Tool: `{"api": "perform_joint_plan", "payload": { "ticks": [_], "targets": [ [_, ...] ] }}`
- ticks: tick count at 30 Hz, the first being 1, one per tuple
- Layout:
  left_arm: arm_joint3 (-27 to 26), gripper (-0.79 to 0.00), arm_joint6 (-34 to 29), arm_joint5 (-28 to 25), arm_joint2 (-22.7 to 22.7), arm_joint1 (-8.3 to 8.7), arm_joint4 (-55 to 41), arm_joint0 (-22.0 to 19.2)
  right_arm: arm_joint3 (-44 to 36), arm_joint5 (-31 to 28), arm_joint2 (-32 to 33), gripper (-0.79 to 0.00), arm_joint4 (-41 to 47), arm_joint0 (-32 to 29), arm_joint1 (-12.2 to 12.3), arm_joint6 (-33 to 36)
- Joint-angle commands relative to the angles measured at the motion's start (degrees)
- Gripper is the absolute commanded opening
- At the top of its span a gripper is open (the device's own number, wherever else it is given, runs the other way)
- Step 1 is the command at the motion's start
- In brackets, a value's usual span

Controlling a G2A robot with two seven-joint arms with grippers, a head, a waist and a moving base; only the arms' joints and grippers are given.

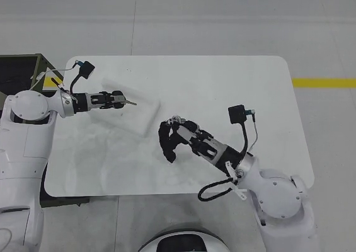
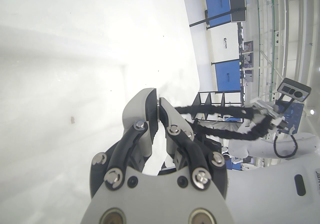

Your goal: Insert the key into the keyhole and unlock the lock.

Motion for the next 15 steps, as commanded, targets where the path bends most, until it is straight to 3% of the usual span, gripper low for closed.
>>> {"api": "perform_joint_plan", "payload": {
  "ticks": [1,3,13,15],
  "targets": [
    [0.0,-0.785,0.0,0.0,0.0,0.0,0.0,0.0,3.6,-0.8,1.1,-0.785,14.4,1.3,-0.1,2.7],
    [0.0,-0.785,0.0,0.0,0.0,0.0,0.0,0.0,7.3,-0.3,1.2,-0.785,22.8,3.0,-0.3,5.9],
    [0.0,-0.785,0.0,0.0,0.0,0.0,0.0,0.0,8.0,0.0,1.4,-0.785,23.4,3.3,-0.3,6.1],
    [0.0,-0.785,0.0,0.0,0.0,0.0,0.0,0.0,7.2,-2.9,-0.5,-0.785,29.5,0.1,-0.6,4.3]
  ]
}}
